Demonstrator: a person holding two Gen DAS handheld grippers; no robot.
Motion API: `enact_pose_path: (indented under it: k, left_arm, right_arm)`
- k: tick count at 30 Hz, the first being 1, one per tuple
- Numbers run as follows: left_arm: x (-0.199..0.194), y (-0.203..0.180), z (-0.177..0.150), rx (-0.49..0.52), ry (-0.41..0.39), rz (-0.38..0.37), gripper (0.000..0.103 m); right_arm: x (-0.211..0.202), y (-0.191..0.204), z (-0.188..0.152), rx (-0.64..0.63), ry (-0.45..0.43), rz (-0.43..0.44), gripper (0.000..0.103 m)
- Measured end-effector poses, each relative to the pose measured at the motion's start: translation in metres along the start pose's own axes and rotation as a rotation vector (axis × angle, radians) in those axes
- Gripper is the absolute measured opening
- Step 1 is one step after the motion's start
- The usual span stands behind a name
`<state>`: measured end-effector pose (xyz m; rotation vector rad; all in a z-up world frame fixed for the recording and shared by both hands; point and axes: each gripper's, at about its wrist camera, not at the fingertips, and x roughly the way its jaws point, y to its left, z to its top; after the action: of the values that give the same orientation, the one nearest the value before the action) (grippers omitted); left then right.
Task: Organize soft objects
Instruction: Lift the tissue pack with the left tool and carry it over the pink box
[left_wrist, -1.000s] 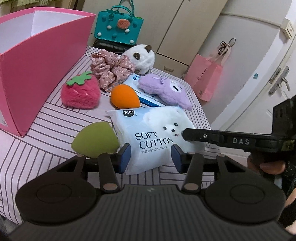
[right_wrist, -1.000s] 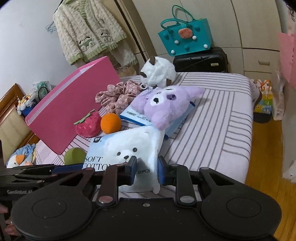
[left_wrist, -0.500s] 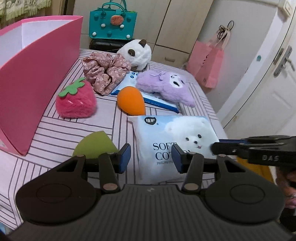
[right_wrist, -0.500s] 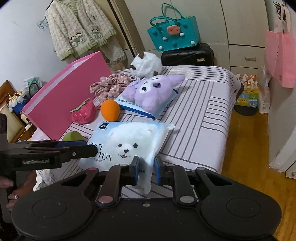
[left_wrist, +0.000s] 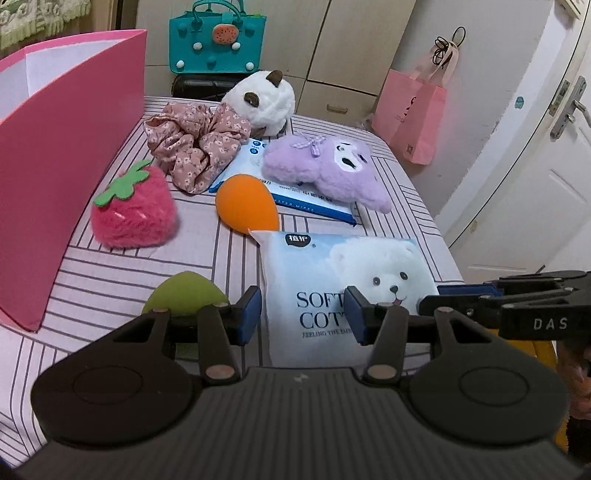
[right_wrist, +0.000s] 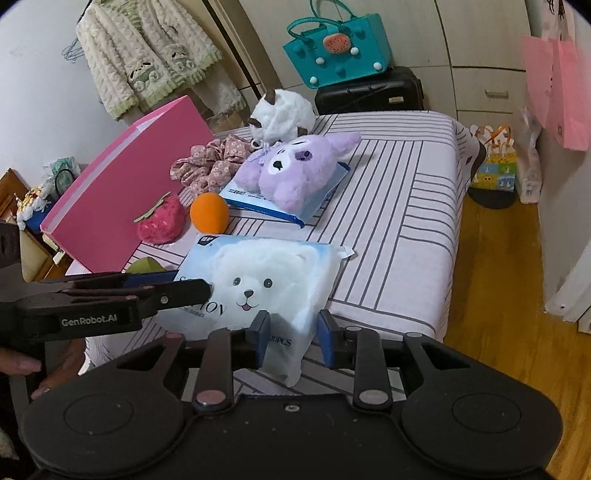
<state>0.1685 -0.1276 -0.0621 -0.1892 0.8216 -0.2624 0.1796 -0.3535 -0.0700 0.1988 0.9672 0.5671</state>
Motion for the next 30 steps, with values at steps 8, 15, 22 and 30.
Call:
enact_pose_path:
  k: [8, 15, 22, 30]
  left_arm:
    - [-0.001, -0.004, 0.004, 0.049, -0.003, -0.040, 0.038]
    - [-0.002, -0.004, 0.014, 0.091, 0.038, -0.074, 0.038]
    - [-0.015, -0.008, 0.029, 0.149, 0.072, -0.102, 0.038]
    - [-0.047, -0.007, 0.058, 0.277, 0.064, -0.123, 0.038]
  right_arm:
    - [-0.002, 0.012, 0.002, -0.023, 0.002, -0.048, 0.032]
    - [-0.012, 0.020, 0.008, -0.007, -0.015, -0.058, 0.037]
    - [-0.028, 0.039, 0.015, -0.018, -0.015, -0.082, 0.041]
    - [-0.046, 0.068, 0.031, -0.068, -0.025, -0.070, 0.046]
